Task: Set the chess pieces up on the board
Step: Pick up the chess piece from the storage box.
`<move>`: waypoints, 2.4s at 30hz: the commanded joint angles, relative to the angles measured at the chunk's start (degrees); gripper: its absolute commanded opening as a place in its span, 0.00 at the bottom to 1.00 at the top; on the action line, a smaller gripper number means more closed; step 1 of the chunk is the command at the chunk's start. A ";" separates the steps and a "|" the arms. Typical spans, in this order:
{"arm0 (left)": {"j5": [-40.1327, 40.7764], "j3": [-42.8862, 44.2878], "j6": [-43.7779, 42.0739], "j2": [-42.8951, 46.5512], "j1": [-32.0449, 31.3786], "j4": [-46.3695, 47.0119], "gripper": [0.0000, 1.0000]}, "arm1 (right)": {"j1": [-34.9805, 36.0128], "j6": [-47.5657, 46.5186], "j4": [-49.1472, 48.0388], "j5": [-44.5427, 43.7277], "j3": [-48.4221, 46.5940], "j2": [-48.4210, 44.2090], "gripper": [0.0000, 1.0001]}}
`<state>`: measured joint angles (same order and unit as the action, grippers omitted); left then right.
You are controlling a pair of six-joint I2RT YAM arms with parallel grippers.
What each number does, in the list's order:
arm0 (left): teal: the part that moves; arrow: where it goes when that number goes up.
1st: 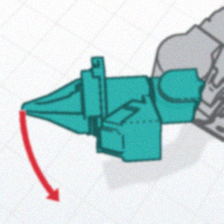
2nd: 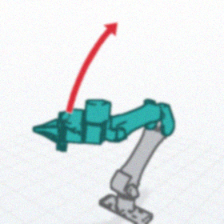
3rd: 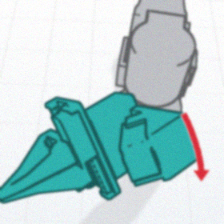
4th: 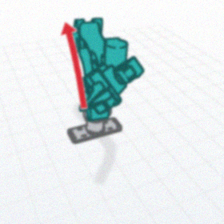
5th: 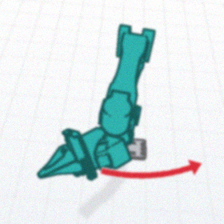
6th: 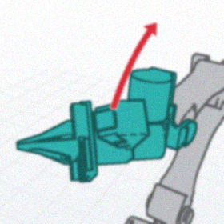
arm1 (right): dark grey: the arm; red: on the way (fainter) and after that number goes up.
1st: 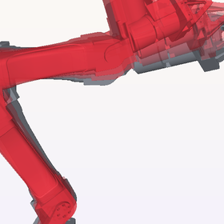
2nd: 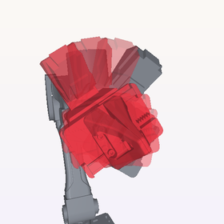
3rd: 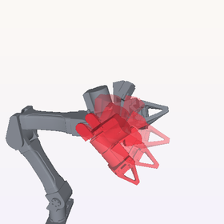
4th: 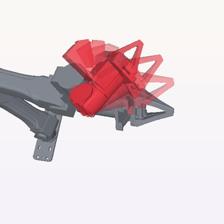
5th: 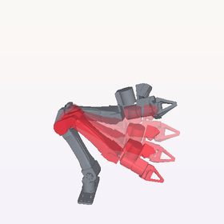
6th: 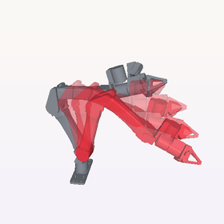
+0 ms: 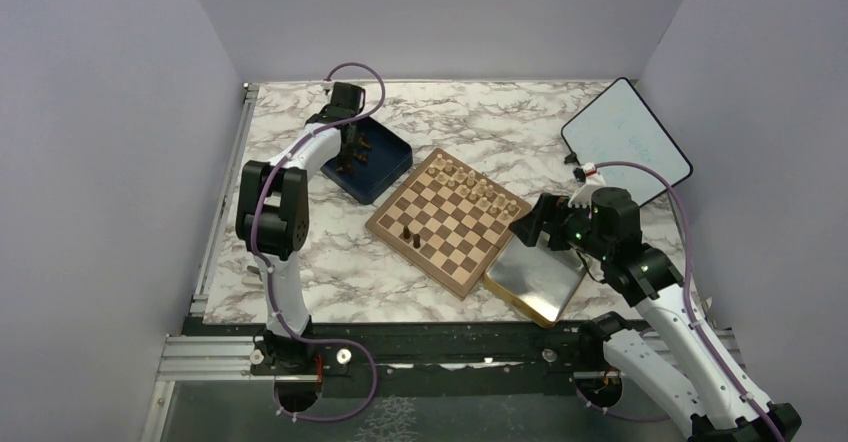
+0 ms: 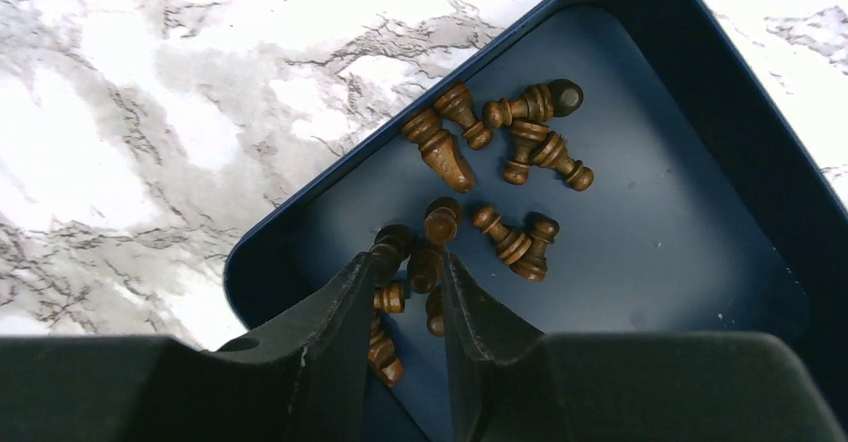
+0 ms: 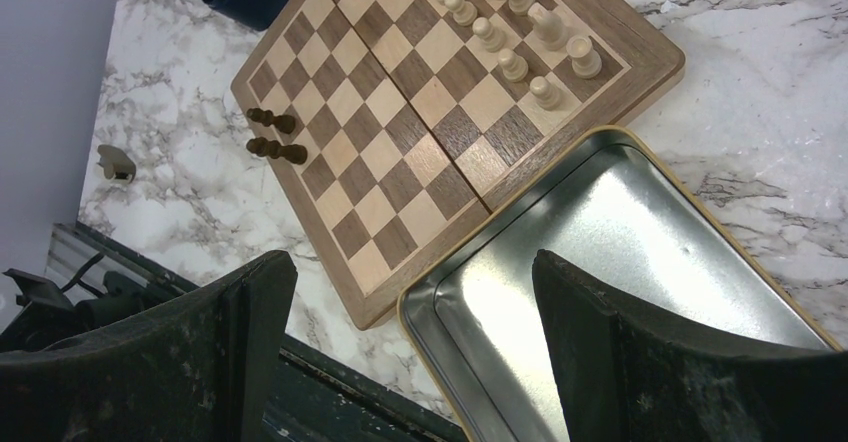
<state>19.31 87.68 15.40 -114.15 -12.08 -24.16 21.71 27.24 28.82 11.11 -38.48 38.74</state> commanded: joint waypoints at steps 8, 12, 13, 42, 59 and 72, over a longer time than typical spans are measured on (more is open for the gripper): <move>-1.75 1.11 -0.09 -3.12 0.24 1.40 0.30 | 0.35 0.63 -1.04 -1.64 0.31 0.16 0.94; -2.10 1.16 -0.07 -3.29 0.36 1.31 0.30 | 0.39 0.36 -1.05 -1.34 0.13 0.50 0.94; -2.16 1.02 0.10 -2.94 0.34 1.31 0.30 | 0.40 0.23 -1.04 -1.45 0.14 0.56 0.94; -2.28 3.40 -2.89 -2.10 1.27 -1.46 0.33 | 0.38 -0.79 -0.63 -1.89 -0.60 0.81 0.94; 0.47 3.29 -4.05 -3.52 2.41 -1.53 0.27 | 0.36 -0.35 -0.61 -1.99 0.24 0.03 0.94; -1.01 3.20 -4.41 -4.62 2.41 -1.59 0.21 | 0.34 -0.26 -0.61 -1.98 0.32 -0.19 0.94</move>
<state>18.55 89.56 11.73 -118.54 -9.87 -25.71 21.71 27.38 28.82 10.31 -38.39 39.29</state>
